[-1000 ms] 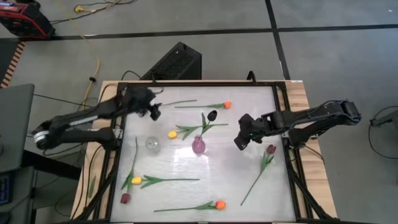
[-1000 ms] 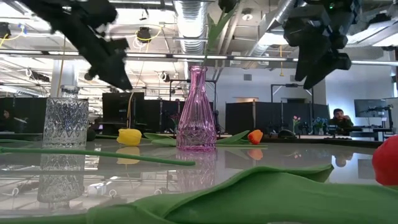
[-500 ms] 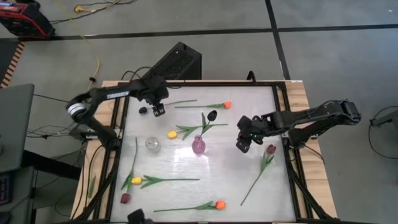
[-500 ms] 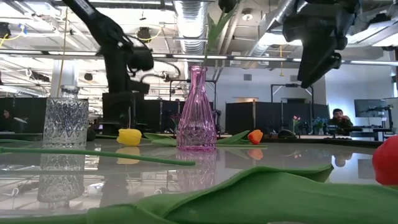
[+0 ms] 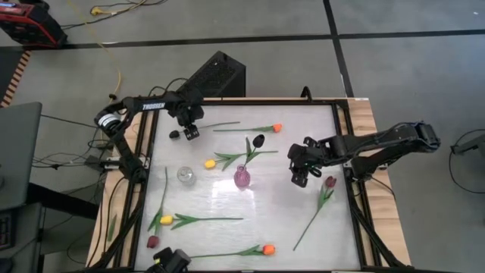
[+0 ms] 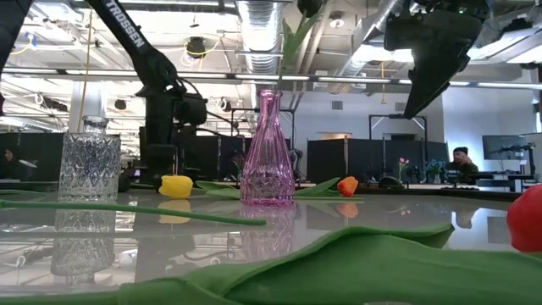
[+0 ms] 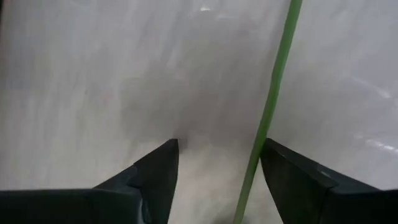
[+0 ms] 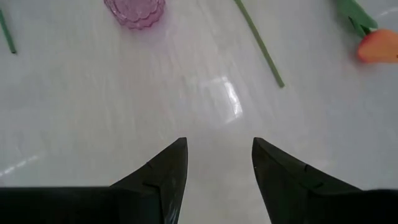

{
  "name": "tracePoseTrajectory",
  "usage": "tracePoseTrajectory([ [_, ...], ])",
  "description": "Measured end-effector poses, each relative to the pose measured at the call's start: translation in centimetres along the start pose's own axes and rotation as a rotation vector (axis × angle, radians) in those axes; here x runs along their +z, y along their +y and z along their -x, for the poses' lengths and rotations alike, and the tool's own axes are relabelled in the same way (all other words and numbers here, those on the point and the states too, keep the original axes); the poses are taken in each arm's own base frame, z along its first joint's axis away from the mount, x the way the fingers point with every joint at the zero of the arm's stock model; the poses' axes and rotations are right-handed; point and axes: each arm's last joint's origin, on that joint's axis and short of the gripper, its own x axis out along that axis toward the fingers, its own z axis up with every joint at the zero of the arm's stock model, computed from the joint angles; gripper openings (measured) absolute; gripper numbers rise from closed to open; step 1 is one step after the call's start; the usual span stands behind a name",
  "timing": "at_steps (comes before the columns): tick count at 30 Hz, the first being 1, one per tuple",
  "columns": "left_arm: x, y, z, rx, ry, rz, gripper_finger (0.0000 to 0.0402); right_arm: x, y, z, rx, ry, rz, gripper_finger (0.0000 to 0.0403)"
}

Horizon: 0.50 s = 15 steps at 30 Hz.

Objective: Sort flowers into vase by color
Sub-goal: Put the black flower into the violet vase

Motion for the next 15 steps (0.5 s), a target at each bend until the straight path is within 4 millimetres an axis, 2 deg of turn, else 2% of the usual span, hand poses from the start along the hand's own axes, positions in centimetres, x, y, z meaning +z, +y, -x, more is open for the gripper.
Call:
tracePoseTrajectory([
  [3, -0.2, 0.1, 0.1, -0.037, -0.010, 0.004, 0.0163, 0.0, 0.0, 0.0, -0.001, 0.000, 0.002, 0.0204],
  [9, -0.4, 0.1, 0.2, -0.038, 0.009, 0.031, 0.0021, 0.0, 0.1, 0.0, 0.000, 0.000, -0.009, 0.0204],
  [15, 0.7, 0.1, 1.9, -0.003, 0.016, 0.053, 0.0004, -0.3, 0.6, 0.1, 0.015, 0.002, -0.005, 0.0204],
])
